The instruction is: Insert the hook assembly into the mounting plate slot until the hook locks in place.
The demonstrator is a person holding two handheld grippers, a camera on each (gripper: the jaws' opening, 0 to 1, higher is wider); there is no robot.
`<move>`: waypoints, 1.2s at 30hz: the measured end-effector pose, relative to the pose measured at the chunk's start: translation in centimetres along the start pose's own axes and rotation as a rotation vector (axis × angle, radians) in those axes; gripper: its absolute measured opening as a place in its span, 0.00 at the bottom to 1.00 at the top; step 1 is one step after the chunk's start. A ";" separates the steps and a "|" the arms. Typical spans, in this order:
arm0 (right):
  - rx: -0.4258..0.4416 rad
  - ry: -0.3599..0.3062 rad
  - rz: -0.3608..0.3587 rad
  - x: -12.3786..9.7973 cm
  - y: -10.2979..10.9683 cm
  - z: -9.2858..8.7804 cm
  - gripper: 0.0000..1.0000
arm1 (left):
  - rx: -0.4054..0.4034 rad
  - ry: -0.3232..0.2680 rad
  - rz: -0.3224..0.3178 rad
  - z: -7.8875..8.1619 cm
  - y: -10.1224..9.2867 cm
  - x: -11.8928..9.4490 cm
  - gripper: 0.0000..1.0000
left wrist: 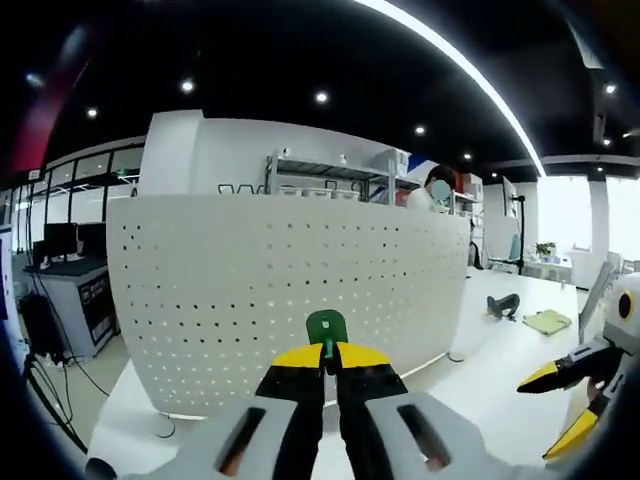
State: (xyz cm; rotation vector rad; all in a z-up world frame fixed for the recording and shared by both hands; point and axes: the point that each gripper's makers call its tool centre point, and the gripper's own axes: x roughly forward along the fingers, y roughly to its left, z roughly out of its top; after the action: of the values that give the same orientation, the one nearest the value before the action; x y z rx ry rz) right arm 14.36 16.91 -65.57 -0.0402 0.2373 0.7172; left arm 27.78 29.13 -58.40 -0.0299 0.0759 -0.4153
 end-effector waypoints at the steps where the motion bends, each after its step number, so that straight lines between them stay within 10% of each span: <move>1: -0.005 0.001 0.001 -0.1 0.0 0.0 0.59 | 0.004 0.000 0.002 0.1 0.1 0.1 0.03; 36: 0.050 0.002 0.033 -0.7 1.0 -0.6 0.66 | 0.145 -0.050 0.118 5.3 5.1 4.2 0.03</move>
State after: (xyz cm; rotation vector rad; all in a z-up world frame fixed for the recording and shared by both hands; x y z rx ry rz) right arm 13.08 17.11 -65.96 0.0104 0.2576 0.7442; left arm 34.07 32.23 -53.59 0.1063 -0.0021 -0.3007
